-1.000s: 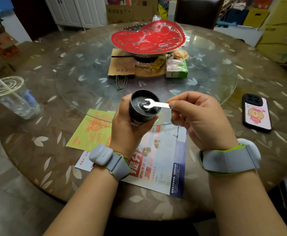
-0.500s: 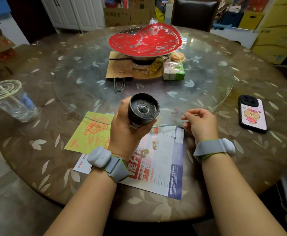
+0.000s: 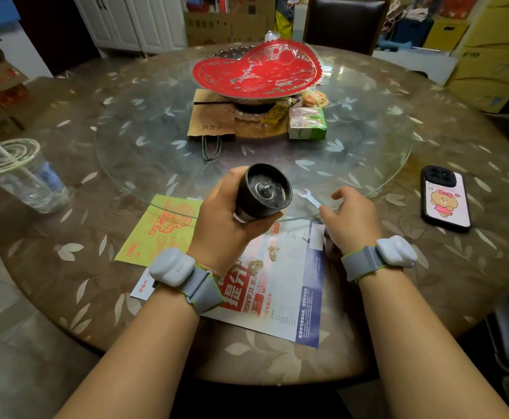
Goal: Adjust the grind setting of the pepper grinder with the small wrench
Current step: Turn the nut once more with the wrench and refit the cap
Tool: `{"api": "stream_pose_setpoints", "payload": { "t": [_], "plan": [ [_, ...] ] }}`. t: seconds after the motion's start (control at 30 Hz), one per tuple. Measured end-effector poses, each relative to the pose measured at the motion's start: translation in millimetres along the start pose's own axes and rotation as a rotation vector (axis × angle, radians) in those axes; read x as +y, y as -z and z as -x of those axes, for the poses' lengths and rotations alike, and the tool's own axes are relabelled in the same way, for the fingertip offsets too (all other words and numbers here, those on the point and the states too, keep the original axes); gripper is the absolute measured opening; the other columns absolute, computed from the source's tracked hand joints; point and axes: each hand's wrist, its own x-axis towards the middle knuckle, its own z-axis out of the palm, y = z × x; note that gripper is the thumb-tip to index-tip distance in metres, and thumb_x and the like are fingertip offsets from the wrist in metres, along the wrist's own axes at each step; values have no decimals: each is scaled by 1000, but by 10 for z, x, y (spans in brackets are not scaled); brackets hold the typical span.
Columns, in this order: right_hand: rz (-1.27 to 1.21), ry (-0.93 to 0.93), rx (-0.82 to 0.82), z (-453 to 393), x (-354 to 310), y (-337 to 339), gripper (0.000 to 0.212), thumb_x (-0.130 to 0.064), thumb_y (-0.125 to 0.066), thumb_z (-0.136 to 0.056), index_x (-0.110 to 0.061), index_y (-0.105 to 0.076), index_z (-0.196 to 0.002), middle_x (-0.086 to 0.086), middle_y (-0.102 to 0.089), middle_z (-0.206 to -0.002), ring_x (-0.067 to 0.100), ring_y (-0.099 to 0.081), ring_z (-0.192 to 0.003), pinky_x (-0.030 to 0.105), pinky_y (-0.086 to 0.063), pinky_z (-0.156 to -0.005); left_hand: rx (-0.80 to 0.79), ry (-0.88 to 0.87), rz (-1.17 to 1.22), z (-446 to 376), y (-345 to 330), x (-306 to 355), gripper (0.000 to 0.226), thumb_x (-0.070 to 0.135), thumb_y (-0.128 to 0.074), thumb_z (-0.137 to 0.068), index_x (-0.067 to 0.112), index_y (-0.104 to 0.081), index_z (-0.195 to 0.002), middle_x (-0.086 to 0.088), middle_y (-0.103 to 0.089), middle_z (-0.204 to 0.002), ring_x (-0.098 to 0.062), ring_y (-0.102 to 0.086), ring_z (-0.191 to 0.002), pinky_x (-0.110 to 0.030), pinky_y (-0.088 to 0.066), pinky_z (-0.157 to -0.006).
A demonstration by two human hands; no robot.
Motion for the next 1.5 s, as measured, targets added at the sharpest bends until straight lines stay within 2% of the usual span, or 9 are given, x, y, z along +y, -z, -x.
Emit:
{"api": "stream_pose_setpoints", "payload": {
  "t": [0.1, 0.2, 0.43, 0.6, 0.87, 1.03, 1.17, 1.33, 1.5],
  "plan": [
    [-196, 45, -16, 54, -104, 76, 16, -26, -64, -85, -14, -63, -95, 7, -64, -67, 17, -61, -62, 31, -44, -64, -153, -181, -240, 0, 124, 37, 58, 28, -81, -73, 14, -55, -122, -6, -65, -110, -15, -56, -99, -25, -46, -85],
    [-589, 29, -229, 141, -330, 175, 14, -25, -60, -93, -14, -59, -84, 10, -65, -64, 7, -54, -39, 29, -45, -52, -363, -463, -634, -83, 233, 33, 57, 22, -79, -73, 16, -51, -123, -11, -64, -102, -28, -57, -90, -44, -48, -78],
    [-1038, 67, -892, 360, -779, 363, 34, -36, -54, -92, -11, -56, -115, 7, -66, -94, 14, -66, -77, 25, -53, -66, -530, -988, -899, -35, 147, 88, 35, 7, -41, -93, 22, -60, -118, -8, -68, -111, -30, -63, -109, -46, -32, -104],
    [-1049, 146, -780, 422, -755, 272, 24, -13, -71, -79, -8, -60, -99, 5, -65, -82, 16, -64, -73, 23, -50, -63, -440, -1091, -883, 75, -2, -31, 30, 7, -48, -97, 24, -68, -110, -6, -71, -114, -30, -62, -113, -48, -42, -101],
    [-1133, 232, -405, 760, -579, 166, 45, -17, -77, -70, -16, -58, -111, 9, -61, -105, 22, -61, -97, 42, -50, -93, -245, -1027, -568, 338, -14, 11, 16, 0, -62, -90, 10, -68, -101, -10, -56, -112, -29, -58, -101, -38, -48, -96],
    [-1115, 355, -263, 995, -431, 203, 46, -8, -74, -78, -9, -53, -119, 10, -64, -106, 22, -62, -101, 38, -50, -92, -25, -563, -497, 483, 185, -64, 26, -12, -50, -81, 11, -52, -93, -14, -52, -101, -31, -50, -85, -40, -44, -72],
    [-1055, 364, -176, 1119, -352, 144, 51, -16, -75, -77, -22, -52, -122, 3, -65, -115, 21, -62, -111, 37, -48, -97, -115, -343, -452, 570, 210, -141, 35, -19, -52, -68, 7, -53, -91, -19, -56, -101, -30, -51, -85, -42, -47, -64],
    [-1033, 349, -102, 1165, -309, 130, 50, -13, -75, -77, -29, -52, -118, 2, -65, -113, 23, -62, -108, 47, -48, -99, -242, -267, -558, 671, 220, -208, 27, -2, -49, -72, 18, -48, -90, -9, -61, -93, -38, -54, -64, -42, -47, -48],
    [-990, 336, -83, 1195, -316, 124, 50, -16, -76, -75, -30, -51, -117, 0, -66, -110, 22, -64, -105, 50, -50, -95, -292, -233, -616, 693, 246, -193, 23, 2, -50, -70, 13, -55, -89, -6, -64, -86, -36, -55, -61, -41, -48, -47]
  ]
}}
